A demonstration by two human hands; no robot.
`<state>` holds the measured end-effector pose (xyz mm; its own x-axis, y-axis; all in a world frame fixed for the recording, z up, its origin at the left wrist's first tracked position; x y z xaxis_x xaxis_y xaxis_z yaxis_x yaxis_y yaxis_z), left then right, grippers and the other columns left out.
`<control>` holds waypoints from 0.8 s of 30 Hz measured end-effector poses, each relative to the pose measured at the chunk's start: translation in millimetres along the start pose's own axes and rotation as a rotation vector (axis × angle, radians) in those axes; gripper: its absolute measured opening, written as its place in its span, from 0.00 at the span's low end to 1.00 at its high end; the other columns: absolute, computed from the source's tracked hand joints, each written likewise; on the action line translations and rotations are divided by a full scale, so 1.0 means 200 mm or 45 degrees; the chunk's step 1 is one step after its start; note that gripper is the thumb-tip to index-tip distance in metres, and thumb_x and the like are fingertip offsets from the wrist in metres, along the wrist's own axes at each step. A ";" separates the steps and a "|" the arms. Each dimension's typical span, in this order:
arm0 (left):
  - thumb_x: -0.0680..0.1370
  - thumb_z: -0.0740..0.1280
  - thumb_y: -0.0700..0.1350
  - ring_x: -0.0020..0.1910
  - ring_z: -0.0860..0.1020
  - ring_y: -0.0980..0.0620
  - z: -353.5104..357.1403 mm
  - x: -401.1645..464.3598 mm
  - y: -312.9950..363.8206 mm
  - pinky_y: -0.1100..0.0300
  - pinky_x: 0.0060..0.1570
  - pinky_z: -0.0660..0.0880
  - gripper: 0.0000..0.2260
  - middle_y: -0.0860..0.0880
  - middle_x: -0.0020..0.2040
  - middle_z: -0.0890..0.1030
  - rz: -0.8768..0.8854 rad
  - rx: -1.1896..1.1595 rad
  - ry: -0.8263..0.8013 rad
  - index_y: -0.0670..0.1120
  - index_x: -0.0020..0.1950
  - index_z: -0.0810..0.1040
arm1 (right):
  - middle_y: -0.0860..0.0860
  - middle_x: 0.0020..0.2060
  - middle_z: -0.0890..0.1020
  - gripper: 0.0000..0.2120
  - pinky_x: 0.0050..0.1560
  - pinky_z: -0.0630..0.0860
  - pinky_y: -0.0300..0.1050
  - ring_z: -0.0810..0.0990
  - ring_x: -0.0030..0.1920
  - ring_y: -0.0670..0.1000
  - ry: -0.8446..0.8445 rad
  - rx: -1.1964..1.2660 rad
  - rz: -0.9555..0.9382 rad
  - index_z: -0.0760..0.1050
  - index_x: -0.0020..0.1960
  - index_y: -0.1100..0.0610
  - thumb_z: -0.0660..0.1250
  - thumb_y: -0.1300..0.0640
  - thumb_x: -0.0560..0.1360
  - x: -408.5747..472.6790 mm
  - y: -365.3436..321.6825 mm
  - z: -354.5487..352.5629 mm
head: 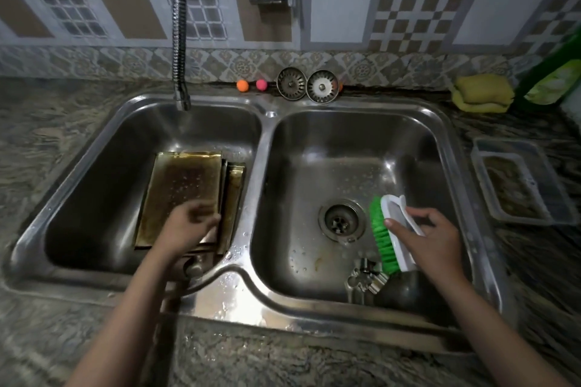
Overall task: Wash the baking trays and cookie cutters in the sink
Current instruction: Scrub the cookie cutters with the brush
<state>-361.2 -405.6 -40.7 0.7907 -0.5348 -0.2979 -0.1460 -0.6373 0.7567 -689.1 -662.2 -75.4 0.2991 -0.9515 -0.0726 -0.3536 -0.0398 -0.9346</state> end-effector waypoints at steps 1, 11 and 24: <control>0.74 0.70 0.39 0.48 0.78 0.56 0.01 -0.02 0.09 0.67 0.46 0.71 0.13 0.49 0.52 0.81 0.125 -0.018 0.070 0.45 0.58 0.78 | 0.52 0.44 0.84 0.18 0.40 0.76 0.36 0.82 0.44 0.52 0.025 0.002 0.008 0.78 0.47 0.49 0.81 0.51 0.61 0.00 0.00 -0.02; 0.70 0.74 0.41 0.59 0.76 0.52 1.07 -0.18 0.47 0.70 0.55 0.69 0.22 0.48 0.61 0.79 0.758 0.446 -0.856 0.45 0.64 0.76 | 0.54 0.43 0.84 0.20 0.36 0.75 0.36 0.83 0.42 0.50 0.144 0.137 0.122 0.78 0.50 0.51 0.81 0.53 0.61 -0.01 0.01 -0.14; 0.68 0.73 0.43 0.46 0.82 0.51 1.49 -0.09 0.33 0.65 0.38 0.68 0.10 0.47 0.45 0.85 0.506 0.573 -0.798 0.45 0.48 0.82 | 0.50 0.45 0.84 0.17 0.39 0.77 0.33 0.83 0.43 0.44 0.272 0.297 0.119 0.78 0.47 0.52 0.80 0.58 0.62 -0.06 0.03 -0.31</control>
<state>-562.2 -603.4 -157.6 0.1773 -0.8872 -0.4260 -0.6679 -0.4264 0.6100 -749.2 -670.6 -58.6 0.0732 -0.9912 -0.1105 -0.1508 0.0985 -0.9836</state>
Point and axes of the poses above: each hand's wrist, its own x-axis towards the middle knuckle, its own z-axis out of the palm, y = z × x, the point moved 4 cm from there along x, towards the middle knuckle
